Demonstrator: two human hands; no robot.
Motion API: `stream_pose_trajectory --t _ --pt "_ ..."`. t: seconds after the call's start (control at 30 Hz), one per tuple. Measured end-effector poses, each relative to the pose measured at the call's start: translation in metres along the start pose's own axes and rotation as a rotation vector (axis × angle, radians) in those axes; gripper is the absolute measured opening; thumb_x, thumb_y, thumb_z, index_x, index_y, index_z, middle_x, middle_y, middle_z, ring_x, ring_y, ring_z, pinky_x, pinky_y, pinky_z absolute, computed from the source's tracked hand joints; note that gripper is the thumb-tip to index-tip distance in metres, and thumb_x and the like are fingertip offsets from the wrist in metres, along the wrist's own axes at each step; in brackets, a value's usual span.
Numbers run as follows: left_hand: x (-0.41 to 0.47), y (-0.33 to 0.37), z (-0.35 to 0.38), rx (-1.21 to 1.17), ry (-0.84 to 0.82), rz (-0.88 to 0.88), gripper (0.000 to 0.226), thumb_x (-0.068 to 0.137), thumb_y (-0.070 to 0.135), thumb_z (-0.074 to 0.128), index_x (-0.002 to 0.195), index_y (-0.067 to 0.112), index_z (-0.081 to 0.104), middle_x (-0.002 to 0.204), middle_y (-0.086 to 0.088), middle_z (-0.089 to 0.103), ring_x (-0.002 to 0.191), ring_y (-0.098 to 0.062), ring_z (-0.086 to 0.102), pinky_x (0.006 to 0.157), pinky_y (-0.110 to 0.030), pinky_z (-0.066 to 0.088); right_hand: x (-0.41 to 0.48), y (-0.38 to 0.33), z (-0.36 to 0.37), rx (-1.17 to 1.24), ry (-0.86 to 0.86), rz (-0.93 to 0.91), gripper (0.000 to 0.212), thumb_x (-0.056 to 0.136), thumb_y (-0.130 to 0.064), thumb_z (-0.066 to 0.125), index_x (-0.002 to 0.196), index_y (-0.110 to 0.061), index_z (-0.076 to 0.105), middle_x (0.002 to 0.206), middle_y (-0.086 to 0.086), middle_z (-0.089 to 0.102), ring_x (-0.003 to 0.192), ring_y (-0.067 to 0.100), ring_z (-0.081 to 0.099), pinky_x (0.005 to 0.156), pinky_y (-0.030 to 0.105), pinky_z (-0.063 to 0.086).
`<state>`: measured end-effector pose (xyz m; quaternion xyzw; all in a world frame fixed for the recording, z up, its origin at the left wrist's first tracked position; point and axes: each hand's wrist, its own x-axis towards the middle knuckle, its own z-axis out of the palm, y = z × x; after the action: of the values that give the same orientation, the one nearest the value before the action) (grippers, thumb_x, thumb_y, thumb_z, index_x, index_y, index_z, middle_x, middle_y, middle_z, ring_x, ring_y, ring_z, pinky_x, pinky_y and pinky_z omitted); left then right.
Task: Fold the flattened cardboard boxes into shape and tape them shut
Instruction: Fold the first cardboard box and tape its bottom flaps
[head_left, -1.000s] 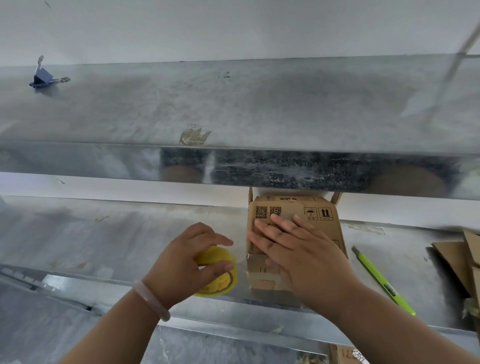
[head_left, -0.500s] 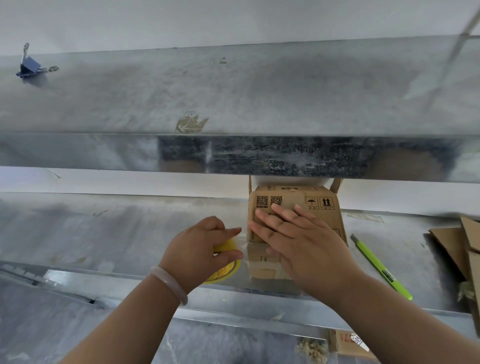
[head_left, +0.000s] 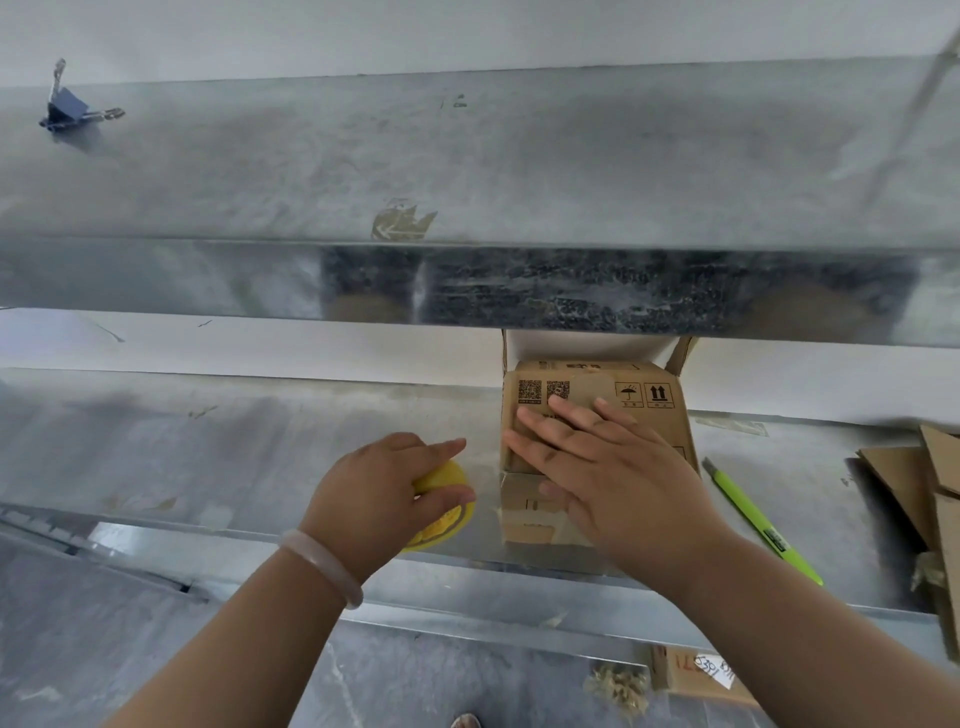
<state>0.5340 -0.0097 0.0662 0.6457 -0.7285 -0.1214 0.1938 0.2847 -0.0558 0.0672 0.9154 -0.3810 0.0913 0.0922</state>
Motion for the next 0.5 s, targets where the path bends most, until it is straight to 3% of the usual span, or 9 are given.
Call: stream_pose_trajectory --t 0.1,0.17,0.23,0.33,0.4,0.5 --pt "0.007 0.005 -0.002 0.090 -0.061 -0.003 0.082 0.065 0.081 0.023 0.132 0.044 0.053 0.098 0.017 0.055 0.090 -0.008 0.057 0.077 -0.024 0.046 0.001 0.000 -0.001 0.015 0.003 0.012 0.051 0.095 -0.038 0.034 0.144 -0.033 0.047 0.147 -0.010 0.049 0.136 0.015 0.047 0.110 0.039 0.025" --pt "0.009 0.006 -0.001 0.160 -0.080 0.013 0.083 0.067 0.082 0.021 0.135 0.044 0.049 0.110 0.017 0.055 0.097 -0.009 0.058 0.079 -0.025 0.046 0.001 0.000 -0.001 0.016 0.011 0.010 0.050 0.095 -0.038 0.035 0.143 -0.032 0.048 0.147 -0.010 0.049 0.135 0.016 0.048 0.109 0.040 0.026" --pt "0.009 0.007 0.002 0.183 -0.037 0.038 0.078 0.070 0.079 0.021 0.133 0.046 0.051 0.117 0.021 0.052 0.097 -0.006 0.058 0.071 -0.020 0.043 0.000 0.000 -0.001 0.014 0.013 0.010 0.050 0.095 -0.038 0.035 0.143 -0.032 0.048 0.146 -0.009 0.050 0.135 0.016 0.048 0.109 0.040 0.026" --pt "0.001 0.009 0.005 0.022 0.063 -0.021 0.067 0.070 0.075 0.032 0.127 0.050 0.055 0.106 0.028 0.051 0.092 -0.001 0.056 0.066 -0.010 0.036 0.001 0.001 -0.002 0.014 0.014 0.015 0.050 0.095 -0.038 0.035 0.142 -0.032 0.049 0.146 -0.010 0.050 0.134 0.016 0.049 0.109 0.039 0.026" --pt "-0.005 0.008 0.009 -0.048 0.097 -0.065 0.062 0.068 0.073 0.039 0.125 0.055 0.054 0.102 0.028 0.054 0.088 0.000 0.054 0.068 -0.013 0.039 0.001 0.000 -0.003 0.019 0.012 0.018 0.050 0.095 -0.038 0.035 0.142 -0.033 0.049 0.145 -0.010 0.051 0.134 0.015 0.049 0.109 0.039 0.026" --pt "-0.010 0.007 0.016 -0.031 0.206 -0.028 0.043 0.074 0.064 0.049 0.110 0.048 0.066 0.100 0.020 0.067 0.084 -0.007 0.064 0.066 -0.018 0.044 0.002 -0.001 -0.003 0.029 -0.001 0.018 0.050 0.095 -0.038 0.034 0.142 -0.032 0.048 0.146 -0.009 0.050 0.135 0.016 0.048 0.109 0.039 0.026"
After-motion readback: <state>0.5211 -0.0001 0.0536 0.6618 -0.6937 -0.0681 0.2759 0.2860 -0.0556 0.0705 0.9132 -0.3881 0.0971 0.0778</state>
